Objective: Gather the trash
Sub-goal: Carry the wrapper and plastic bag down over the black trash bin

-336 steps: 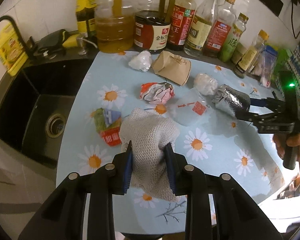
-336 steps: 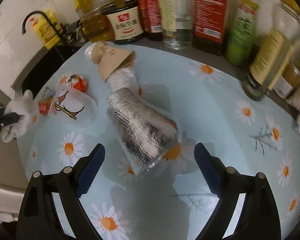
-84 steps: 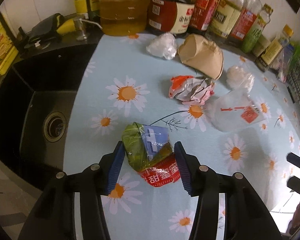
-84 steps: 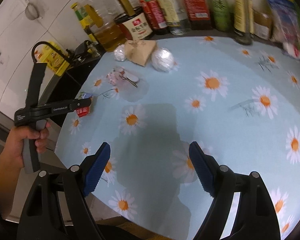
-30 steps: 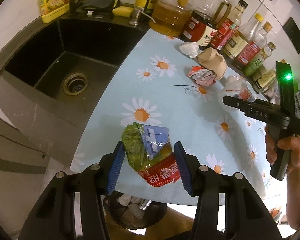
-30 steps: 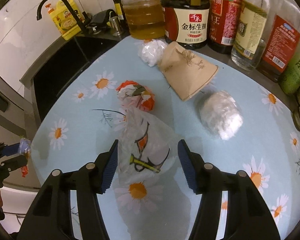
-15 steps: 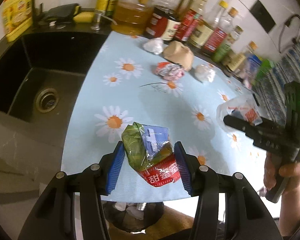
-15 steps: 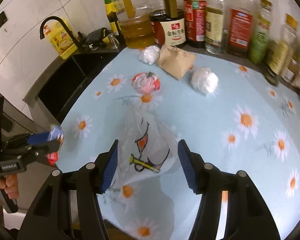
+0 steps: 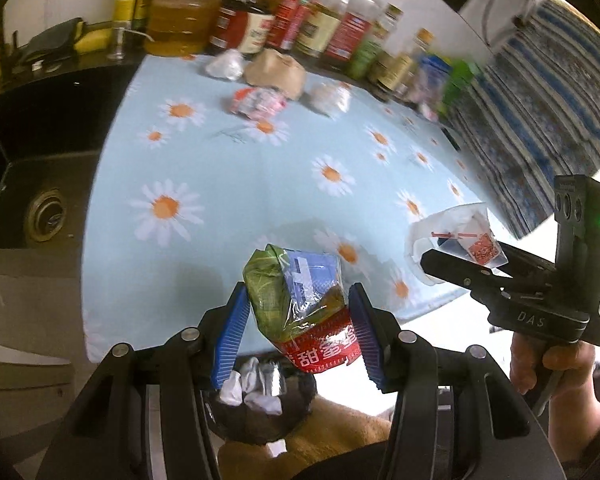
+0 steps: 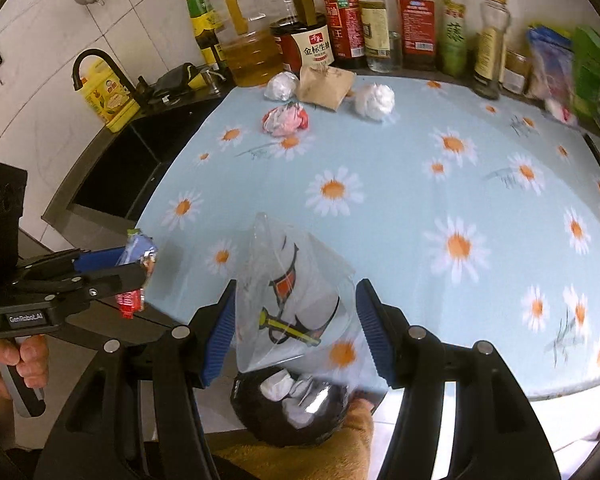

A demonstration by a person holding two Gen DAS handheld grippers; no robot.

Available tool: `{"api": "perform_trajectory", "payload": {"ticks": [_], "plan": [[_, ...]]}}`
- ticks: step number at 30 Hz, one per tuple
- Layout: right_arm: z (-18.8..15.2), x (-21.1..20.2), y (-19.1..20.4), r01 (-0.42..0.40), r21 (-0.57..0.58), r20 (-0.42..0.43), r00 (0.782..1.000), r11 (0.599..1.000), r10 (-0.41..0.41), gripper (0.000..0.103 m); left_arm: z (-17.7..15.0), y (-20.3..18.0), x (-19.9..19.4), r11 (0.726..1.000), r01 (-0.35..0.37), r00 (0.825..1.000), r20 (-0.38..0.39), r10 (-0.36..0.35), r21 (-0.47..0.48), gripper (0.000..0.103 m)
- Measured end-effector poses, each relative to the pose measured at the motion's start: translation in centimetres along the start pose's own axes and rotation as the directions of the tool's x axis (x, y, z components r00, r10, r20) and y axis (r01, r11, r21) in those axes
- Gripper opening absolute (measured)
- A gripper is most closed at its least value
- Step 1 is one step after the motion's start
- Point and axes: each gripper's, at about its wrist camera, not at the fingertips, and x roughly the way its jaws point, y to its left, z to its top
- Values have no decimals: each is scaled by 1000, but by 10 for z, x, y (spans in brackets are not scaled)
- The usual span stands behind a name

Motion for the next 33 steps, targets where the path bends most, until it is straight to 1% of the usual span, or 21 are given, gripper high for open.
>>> {"api": "perform_trajectory", "payload": {"ticks": [3, 6, 10, 17, 22, 28, 33], "plan": [[-16, -4, 7, -1, 18, -3, 1000, 1000, 1, 59, -15, -7, 2, 999, 21, 999, -28, -21, 25, 49], [-32, -5, 15, -7, 32, -12, 1000, 999, 7, 59, -30, -10, 6, 999, 31, 998, -53, -29, 30, 49], [-55, -1, 24, -16, 45, -41, 999, 999, 18, 59, -50, -13, 13, 998, 46, 994, -101, -41, 40, 49], [-85, 12, 31, -26, 68, -108, 994, 997, 33, 60, -78, -7, 24, 999, 36, 987, -158, -32, 24, 49], [-97, 20, 33, -35, 84, -140, 989, 996, 46, 61, -93, -2, 34, 999, 35, 977, -212, -31, 13, 49], [-109, 31, 25, -43, 123, -174, 983, 992, 64, 61, -109, -1, 47, 999, 46, 962, -268, -42, 8, 49], [-115, 38, 23, -46, 134, -191, 979, 990, 72, 61, -119, 3, 55, 999, 33, 952, -304, -32, -2, 50]]}}
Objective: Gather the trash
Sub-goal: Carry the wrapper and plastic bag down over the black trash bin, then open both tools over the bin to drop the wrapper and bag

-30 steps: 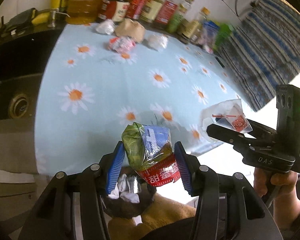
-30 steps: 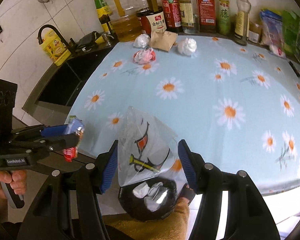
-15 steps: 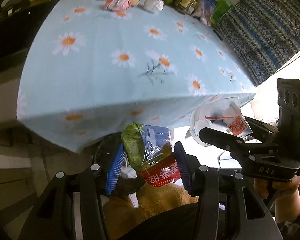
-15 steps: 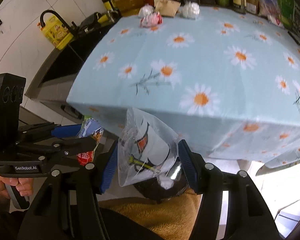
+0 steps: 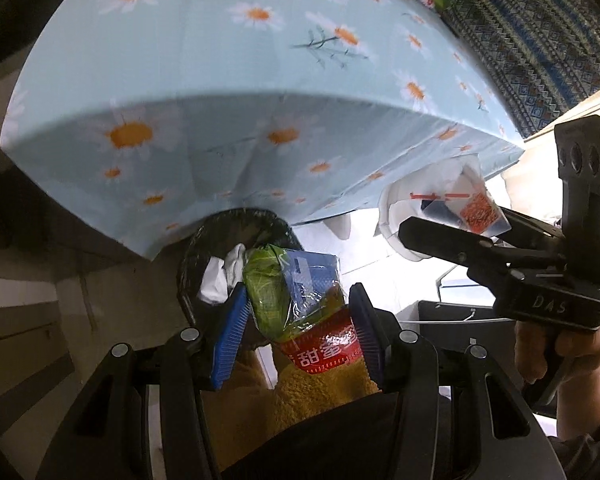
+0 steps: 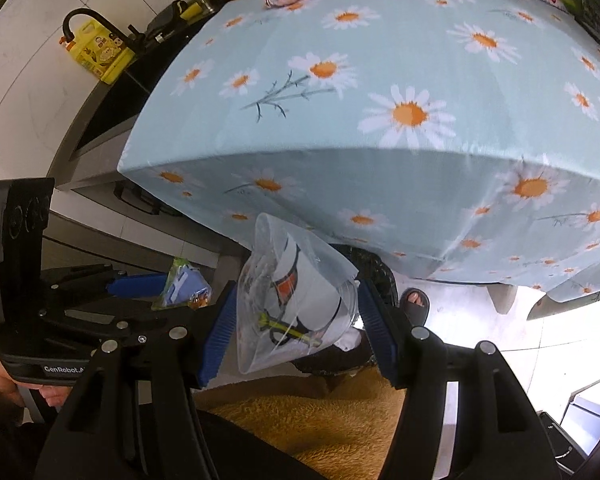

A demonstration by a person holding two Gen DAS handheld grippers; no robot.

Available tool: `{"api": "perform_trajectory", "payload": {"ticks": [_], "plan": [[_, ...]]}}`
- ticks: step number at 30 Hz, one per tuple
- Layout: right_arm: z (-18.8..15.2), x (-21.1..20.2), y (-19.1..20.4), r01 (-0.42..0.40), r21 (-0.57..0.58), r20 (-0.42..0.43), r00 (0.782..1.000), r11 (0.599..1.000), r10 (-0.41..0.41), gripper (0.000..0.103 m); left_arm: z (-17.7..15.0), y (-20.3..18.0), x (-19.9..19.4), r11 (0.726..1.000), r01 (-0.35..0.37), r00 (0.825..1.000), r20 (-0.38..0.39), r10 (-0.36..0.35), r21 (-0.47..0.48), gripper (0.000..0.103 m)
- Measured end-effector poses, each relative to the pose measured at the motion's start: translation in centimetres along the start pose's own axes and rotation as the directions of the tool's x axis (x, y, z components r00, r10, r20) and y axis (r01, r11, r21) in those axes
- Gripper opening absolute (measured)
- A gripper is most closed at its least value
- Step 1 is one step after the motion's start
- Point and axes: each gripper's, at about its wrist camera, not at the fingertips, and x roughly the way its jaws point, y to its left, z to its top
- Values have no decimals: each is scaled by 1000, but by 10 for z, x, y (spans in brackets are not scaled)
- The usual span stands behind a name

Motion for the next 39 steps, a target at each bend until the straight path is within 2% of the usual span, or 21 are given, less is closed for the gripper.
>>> {"api": "perform_trajectory", "payload": {"ticks": [5, 6, 7, 9, 31, 37, 39], "plan": [[3, 1, -2, -34, 26, 3, 999, 999, 34, 62, -2, 3, 1, 1000, -1, 1000, -7, 1, -18, 52], [5, 1, -2, -38, 30, 3, 999, 999, 38, 63, -2, 4, 3, 1000, -5, 1000, -13, 5, -25, 55], [6, 0, -2, -45, 38, 7, 999, 998, 44, 67, -2, 5, 4, 999, -13, 1000, -18, 12, -34, 66], [9, -3, -4, -61, 52, 22, 998, 997, 60, 71, -2, 8, 6, 998, -7, 1000, -21, 6, -57, 70], [11, -21, -15, -42, 90, 57, 998, 995, 37, 72, 9, 10, -9, 998, -12, 1000, 16, 13, -59, 70], [14, -34, -11, -26, 75, 85, 996, 997, 20, 73, 14, 1, -28, 999, 12, 998, 62, -9, -42, 70], [16, -40, -11, -9, 68, 105, 994, 998, 2, 76, 17, -4, -38, 1000, 13, 996, 89, -11, -25, 70]]}}
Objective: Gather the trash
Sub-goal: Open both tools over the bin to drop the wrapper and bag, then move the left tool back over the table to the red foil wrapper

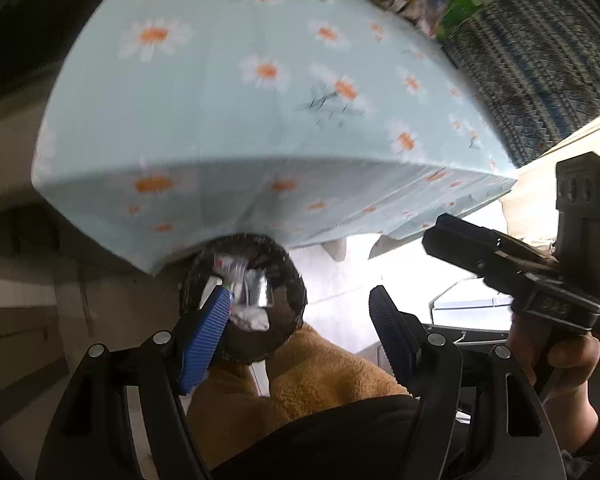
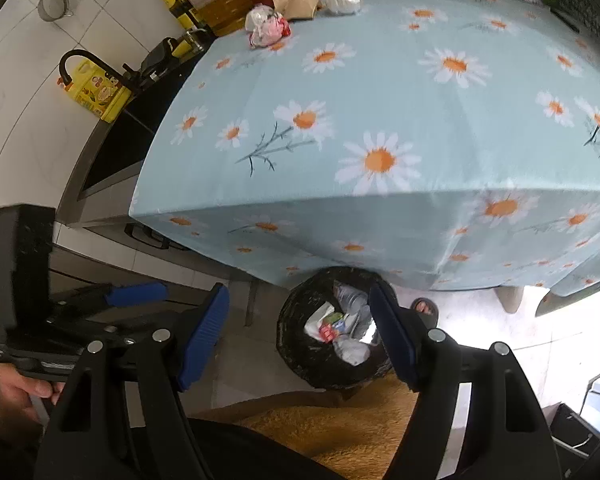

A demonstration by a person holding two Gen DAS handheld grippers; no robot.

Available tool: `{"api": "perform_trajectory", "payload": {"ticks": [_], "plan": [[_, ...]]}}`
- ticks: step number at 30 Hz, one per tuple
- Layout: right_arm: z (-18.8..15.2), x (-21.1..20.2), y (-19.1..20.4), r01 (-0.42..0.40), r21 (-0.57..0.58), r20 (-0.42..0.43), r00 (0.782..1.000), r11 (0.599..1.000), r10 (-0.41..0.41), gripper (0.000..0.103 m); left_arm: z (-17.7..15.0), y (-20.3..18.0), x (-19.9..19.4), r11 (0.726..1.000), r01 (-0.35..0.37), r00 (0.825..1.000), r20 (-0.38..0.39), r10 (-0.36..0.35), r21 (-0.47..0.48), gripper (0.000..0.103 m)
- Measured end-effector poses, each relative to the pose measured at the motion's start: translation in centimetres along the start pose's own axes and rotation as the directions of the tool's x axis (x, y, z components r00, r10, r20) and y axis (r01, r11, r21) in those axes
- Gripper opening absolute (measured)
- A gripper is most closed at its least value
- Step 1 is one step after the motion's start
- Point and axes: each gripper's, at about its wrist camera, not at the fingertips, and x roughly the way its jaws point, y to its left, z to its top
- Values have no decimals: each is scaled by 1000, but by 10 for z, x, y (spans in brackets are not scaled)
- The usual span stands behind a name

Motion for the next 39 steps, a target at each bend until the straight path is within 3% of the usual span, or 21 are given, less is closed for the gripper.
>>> {"api": "perform_trajectory", "payload": {"ticks": [11, 22, 31, 39], "plan": [[27, -29, 1, 27, -25, 100, 995, 999, -24, 76, 30, -13, -40, 998, -21, 994, 112, 14, 62, 70], [65, -47, -7, 35, -45, 156, 987, 998, -28, 79, 94, -25, -62, 993, -69, 975, 217, 45, 100, 70], [101, -51, -28, 34, -65, 167, 986, 997, -22, 80, 156, -32, -53, 986, -125, 960, 265, 93, 107, 70], [141, -45, -59, 2, -76, 160, 987, 997, 10, 80, 209, -28, -23, 983, -177, 955, 250, 159, 50, 70]]}}
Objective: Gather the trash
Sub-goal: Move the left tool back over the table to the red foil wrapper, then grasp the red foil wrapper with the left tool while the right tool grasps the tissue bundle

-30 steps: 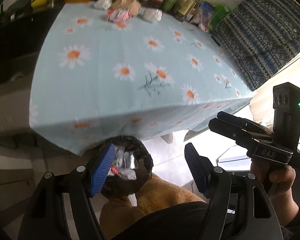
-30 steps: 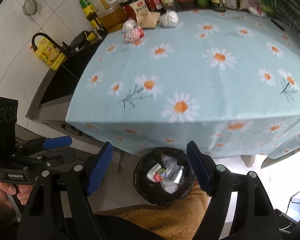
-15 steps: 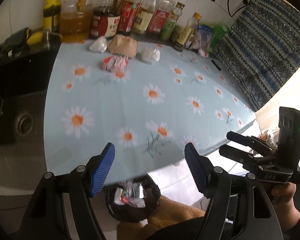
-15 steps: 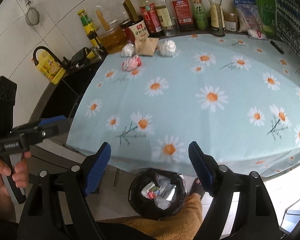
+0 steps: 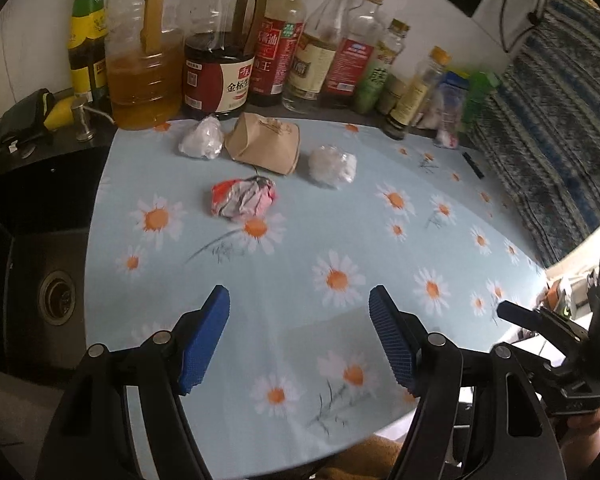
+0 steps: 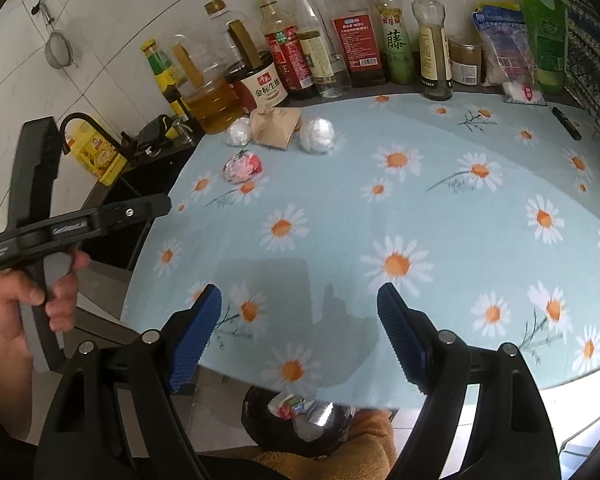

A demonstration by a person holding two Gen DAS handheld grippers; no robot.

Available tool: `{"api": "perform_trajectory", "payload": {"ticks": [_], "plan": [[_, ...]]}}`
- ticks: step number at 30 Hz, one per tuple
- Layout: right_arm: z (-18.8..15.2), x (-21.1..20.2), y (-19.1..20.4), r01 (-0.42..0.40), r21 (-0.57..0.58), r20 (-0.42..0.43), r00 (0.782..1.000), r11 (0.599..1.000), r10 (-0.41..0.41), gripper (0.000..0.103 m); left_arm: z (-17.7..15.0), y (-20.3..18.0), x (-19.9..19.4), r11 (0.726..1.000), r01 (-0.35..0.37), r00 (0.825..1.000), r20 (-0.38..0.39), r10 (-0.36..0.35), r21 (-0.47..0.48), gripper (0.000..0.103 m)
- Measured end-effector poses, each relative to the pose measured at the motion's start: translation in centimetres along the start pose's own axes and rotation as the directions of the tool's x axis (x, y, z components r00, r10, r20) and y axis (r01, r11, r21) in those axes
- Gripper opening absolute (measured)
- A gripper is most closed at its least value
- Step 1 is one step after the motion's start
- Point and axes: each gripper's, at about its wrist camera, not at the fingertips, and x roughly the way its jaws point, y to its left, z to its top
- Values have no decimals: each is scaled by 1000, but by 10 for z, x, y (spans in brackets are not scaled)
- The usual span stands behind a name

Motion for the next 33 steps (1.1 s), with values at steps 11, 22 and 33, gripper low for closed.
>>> {"api": "perform_trajectory", "payload": {"ticks": [11, 22, 33], "plan": [[31, 20, -31, -51, -47, 36, 998, 998, 53, 90, 48, 11, 59, 993, -115, 993, -42, 114, -18, 80], [50, 53, -56, -76, -46, -23, 997, 996, 75, 90, 77, 25, 109, 977, -209, 972, -115, 203, -40, 80], [62, 62, -64, -111, -34, -28, 994, 993, 110, 90, 84, 36, 133, 974, -222, 966, -142, 215, -39, 62]]}}
